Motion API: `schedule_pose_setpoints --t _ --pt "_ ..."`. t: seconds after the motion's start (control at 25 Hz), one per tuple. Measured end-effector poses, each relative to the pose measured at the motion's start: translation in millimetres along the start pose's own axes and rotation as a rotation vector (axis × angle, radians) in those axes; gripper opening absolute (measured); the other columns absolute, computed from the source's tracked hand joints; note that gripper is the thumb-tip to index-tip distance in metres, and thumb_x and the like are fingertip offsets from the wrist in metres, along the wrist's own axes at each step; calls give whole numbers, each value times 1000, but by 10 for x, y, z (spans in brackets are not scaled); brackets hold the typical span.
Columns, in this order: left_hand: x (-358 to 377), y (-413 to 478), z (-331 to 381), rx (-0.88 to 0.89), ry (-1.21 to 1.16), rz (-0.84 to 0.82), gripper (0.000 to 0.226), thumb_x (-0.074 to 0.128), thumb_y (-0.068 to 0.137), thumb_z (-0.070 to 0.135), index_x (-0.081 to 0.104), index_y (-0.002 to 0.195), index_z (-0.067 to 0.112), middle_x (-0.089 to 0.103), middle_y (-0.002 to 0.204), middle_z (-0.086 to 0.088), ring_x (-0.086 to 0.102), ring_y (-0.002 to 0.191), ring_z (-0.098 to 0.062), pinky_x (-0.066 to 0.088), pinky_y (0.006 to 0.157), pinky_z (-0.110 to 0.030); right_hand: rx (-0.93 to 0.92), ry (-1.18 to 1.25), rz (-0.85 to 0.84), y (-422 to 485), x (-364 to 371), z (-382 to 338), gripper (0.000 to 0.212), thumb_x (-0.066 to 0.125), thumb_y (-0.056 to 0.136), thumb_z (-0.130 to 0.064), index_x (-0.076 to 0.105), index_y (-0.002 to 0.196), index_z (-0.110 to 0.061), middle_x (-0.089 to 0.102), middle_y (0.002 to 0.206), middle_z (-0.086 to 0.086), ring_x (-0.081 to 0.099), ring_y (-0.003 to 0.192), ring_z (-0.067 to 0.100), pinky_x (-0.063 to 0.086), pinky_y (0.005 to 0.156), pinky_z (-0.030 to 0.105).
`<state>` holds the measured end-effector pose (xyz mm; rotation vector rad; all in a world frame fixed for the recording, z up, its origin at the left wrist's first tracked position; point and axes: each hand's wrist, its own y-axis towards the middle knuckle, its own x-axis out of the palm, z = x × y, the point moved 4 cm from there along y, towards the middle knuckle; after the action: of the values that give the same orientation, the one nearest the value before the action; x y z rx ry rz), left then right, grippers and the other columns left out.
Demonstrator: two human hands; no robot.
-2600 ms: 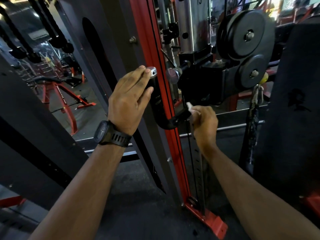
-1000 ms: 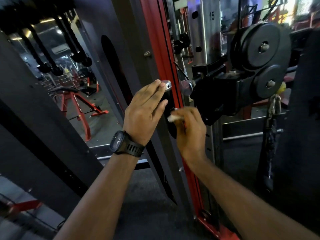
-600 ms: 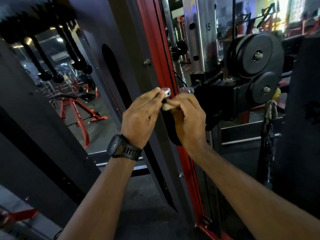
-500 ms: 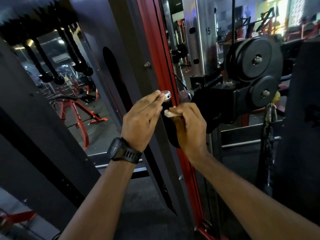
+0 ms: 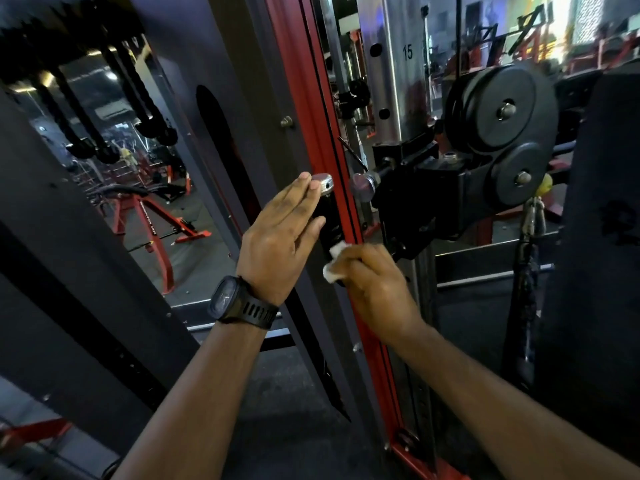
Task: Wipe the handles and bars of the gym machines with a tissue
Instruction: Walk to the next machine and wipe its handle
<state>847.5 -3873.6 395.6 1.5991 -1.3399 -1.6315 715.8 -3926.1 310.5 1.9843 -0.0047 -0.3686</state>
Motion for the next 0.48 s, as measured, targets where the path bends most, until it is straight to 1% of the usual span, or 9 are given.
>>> schedule_pose_setpoints --t 0.04,0.08,0.16,0.2,0.28,0.36,0.4,0.44,0.48 --pt "9 -1 4 8 13 -7 44 67 95 14 55 136 3 52 142 -13 52 131 -22 43 108 -27 -11 4 -42 -72 32 -10 17 64 89 -3 73 91 -18 59 102 -16 56 105 12 45 94 31" --pt "12 -5 7 1 8 -23 45 66 95 16 54 137 3 51 144 -13 51 132 -22 41 110 -26 -53 -25 -38 -152 48 -40 20 62 86 0 73 94 -14 56 104 -13 55 103 14 44 92 28" --pt "32 -29 9 -1 12 -45 50 66 95 19 51 139 3 48 146 -14 48 134 -23 36 113 -24 -73 -79 -60 -329 72 55 17 60 86 -4 72 98 -7 55 107 -8 54 102 14 42 88 21" --pt "30 -48 13 -1 15 -57 53 67 94 20 49 140 3 46 147 -14 46 136 -23 34 114 -23 -27 -81 -108 -383 70 149 12 62 89 -8 71 97 -7 56 107 -10 53 103 11 44 88 19" --pt "28 -49 22 10 17 -75 58 70 91 20 47 141 2 44 148 -15 43 137 -24 29 116 -21 -69 -146 -188 -464 35 234 11 66 90 -6 71 100 -7 57 107 -8 52 106 10 49 88 22" --pt "25 -30 15 20 19 -76 60 72 90 19 46 141 1 44 148 -16 42 137 -25 27 117 -21 -126 -140 -229 -566 21 392 16 66 88 -3 72 102 -6 58 110 -2 52 105 15 46 92 19" --pt "17 -31 13 19 22 -69 60 72 89 19 47 141 0 45 147 -16 42 137 -25 27 117 -20 -120 -114 -225 -578 2 499 16 64 88 -5 73 101 -7 58 111 -2 52 104 16 45 94 18" --pt "13 -33 13 17 25 -63 60 72 89 19 47 140 1 45 147 -15 42 137 -24 26 117 -20 -60 -96 -193 -584 -2 598 16 64 88 -5 74 98 -10 57 111 -6 54 103 16 47 93 21" --pt "5 -29 18 13 30 -60 59 72 90 20 48 140 1 45 147 -14 42 137 -23 26 117 -19 32 -73 -151 -580 -19 656 17 65 87 -3 75 95 -13 57 109 -9 56 101 16 52 90 29"
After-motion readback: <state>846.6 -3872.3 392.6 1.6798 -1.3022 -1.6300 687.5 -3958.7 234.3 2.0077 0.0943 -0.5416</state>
